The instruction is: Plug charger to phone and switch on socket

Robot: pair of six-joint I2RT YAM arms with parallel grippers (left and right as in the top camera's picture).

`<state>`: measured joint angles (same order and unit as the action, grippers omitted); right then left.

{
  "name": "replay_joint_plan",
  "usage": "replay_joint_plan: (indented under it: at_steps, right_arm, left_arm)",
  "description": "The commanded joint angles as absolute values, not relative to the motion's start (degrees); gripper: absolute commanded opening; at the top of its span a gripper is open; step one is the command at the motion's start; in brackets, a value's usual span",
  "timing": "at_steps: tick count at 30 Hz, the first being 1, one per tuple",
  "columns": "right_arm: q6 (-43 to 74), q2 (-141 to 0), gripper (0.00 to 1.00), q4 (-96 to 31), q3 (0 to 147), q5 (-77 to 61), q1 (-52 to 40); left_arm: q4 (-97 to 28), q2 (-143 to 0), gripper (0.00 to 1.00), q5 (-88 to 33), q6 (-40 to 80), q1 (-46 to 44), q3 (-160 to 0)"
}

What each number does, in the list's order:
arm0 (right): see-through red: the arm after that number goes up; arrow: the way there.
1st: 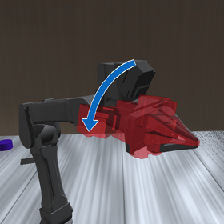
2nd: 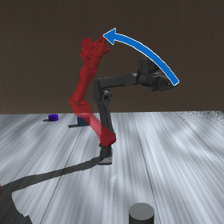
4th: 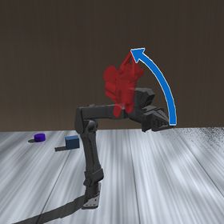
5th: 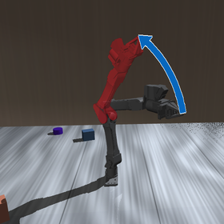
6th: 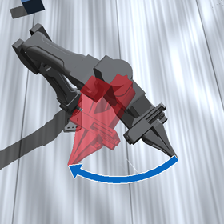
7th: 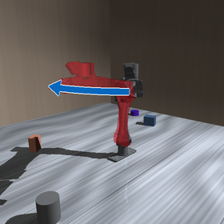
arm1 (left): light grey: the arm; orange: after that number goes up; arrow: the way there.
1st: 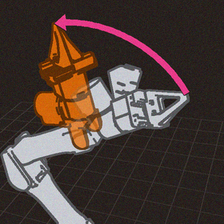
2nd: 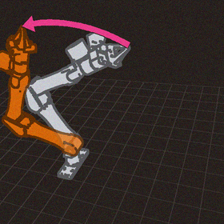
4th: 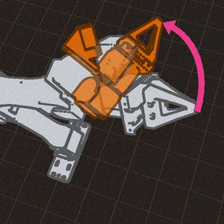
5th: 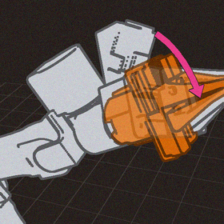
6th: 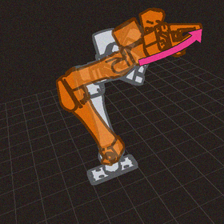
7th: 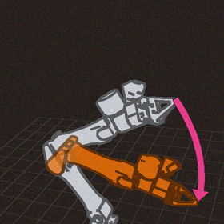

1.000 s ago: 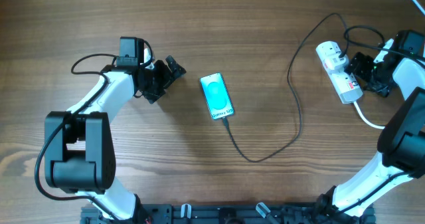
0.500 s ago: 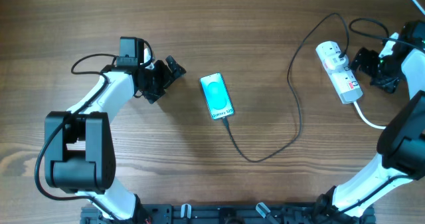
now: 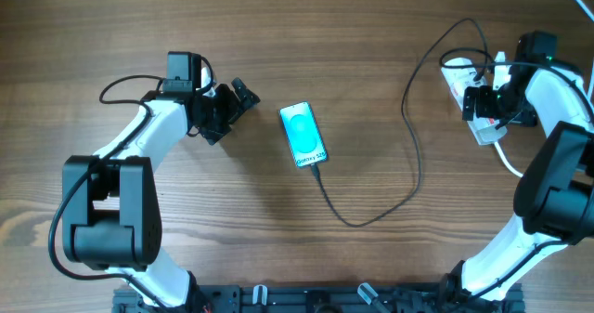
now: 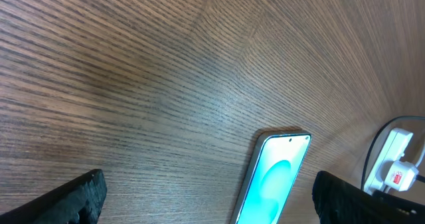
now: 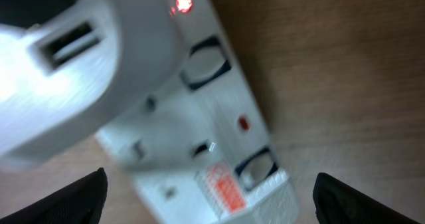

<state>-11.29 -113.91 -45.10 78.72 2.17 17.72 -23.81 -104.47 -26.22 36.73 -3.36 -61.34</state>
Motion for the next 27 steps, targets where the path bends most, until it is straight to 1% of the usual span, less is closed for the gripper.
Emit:
replay_joint_plan:
  at_steps: [1,6,9,11,15,18,20,21,22,24,27]
  right_arm:
    - [-14.4,-113.1,1.00,-41.3,75.5,4.4,17.7]
    - [-15.1,-113.1,1.00,-35.4,71.7,2.7,17.7]
    - [-8.2,-113.0,0.97,-35.2,71.5,2.7,17.7]
    - [-4.0,-113.0,0.92,-35.6,71.5,3.2,17.7]
    - [4.9,-113.0,0.90,-36.0,71.5,6.5,17.8]
    - [9.5,-113.0,0.89,-35.7,71.5,6.4,18.3]
    - [10.3,-113.0,0.89,-35.2,71.5,6.4,18.9]
    - [10.4,-113.0,0.96,-34.0,71.5,5.6,19.5]
    - [8.8,-113.0,1.00,-33.5,71.6,5.5,19.5]
    - [4.0,-112.8,1.00,-33.7,72.5,5.5,19.5]
    - [1.3,-110.7,1.00,-36.5,75.9,5.6,19.5]
  left_arm:
    - [-23.8,-103.8,1.00,-25.6,36.3,-3.1,-61.7]
    - [-23.8,-103.8,1.00,-25.6,36.3,-3.1,-61.7]
    - [-23.8,-103.8,1.00,-25.6,36.3,-3.1,-61.7]
    - [-23.9,-103.8,1.00,-25.6,36.3,-3.1,-61.7]
    - [-23.8,-103.8,1.00,-25.6,36.3,-3.1,-61.7]
    - [-23.8,-103.8,1.00,-25.6,36.3,-3.1,-61.7]
    - [-23.8,-103.8,1.00,-25.6,36.3,-3.1,-61.7]
    - [-23.8,-103.8,1.00,-25.6,36.3,-3.1,-61.7]
    - [-23.8,-103.8,1.00,-25.6,36.3,-3.1,-61.7]
    - [-23.8,-103.8,1.00,-25.6,36.3,-3.1,-61.7]
    - [-23.8,-103.8,1.00,-25.6,36.3,-3.1,-61.7]
